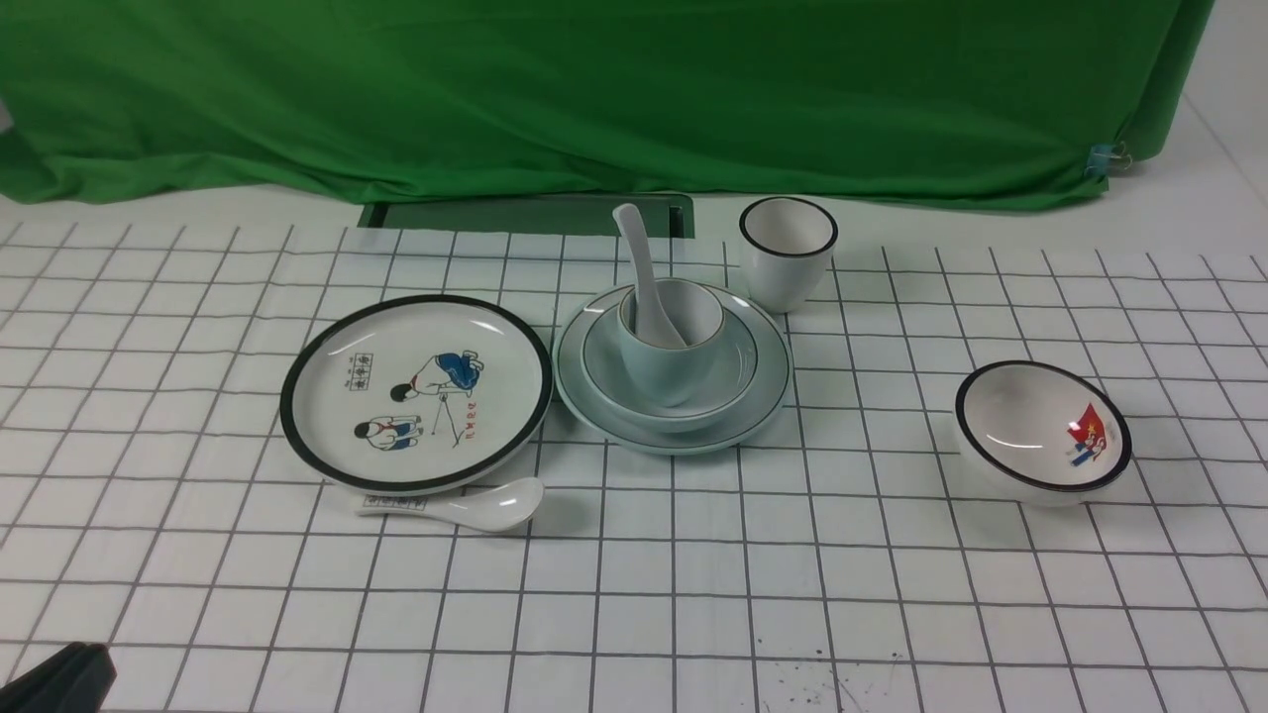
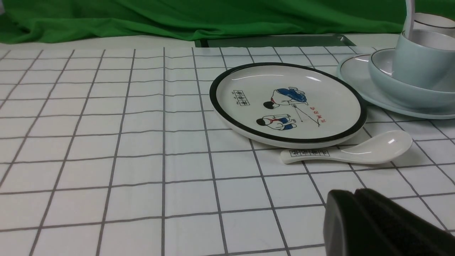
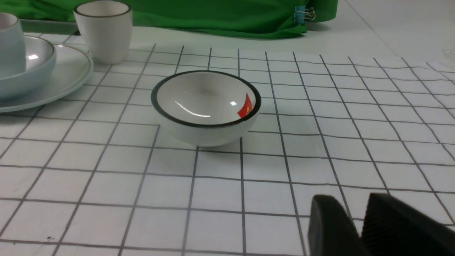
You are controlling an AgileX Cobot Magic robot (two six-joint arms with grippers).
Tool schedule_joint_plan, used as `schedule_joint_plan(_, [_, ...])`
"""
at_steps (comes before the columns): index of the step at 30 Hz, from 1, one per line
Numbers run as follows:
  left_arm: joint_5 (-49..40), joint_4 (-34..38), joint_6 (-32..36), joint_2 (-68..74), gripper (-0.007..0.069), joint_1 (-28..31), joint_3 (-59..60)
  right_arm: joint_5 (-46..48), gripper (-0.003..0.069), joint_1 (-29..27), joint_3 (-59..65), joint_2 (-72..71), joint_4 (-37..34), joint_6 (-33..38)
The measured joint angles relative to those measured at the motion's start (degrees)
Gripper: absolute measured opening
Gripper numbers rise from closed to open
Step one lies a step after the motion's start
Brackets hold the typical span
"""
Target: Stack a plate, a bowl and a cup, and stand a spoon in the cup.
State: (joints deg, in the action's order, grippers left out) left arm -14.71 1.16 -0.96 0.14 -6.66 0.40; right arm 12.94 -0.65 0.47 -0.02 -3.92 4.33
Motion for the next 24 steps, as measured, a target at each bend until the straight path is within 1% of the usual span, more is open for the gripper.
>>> schedule_joint_plan(24, [0.00,0.00,0.27,0.00,-0.0029,0.00,0.00,0.08,0.0235,0.00,0.00,0.00,0.00,0.00])
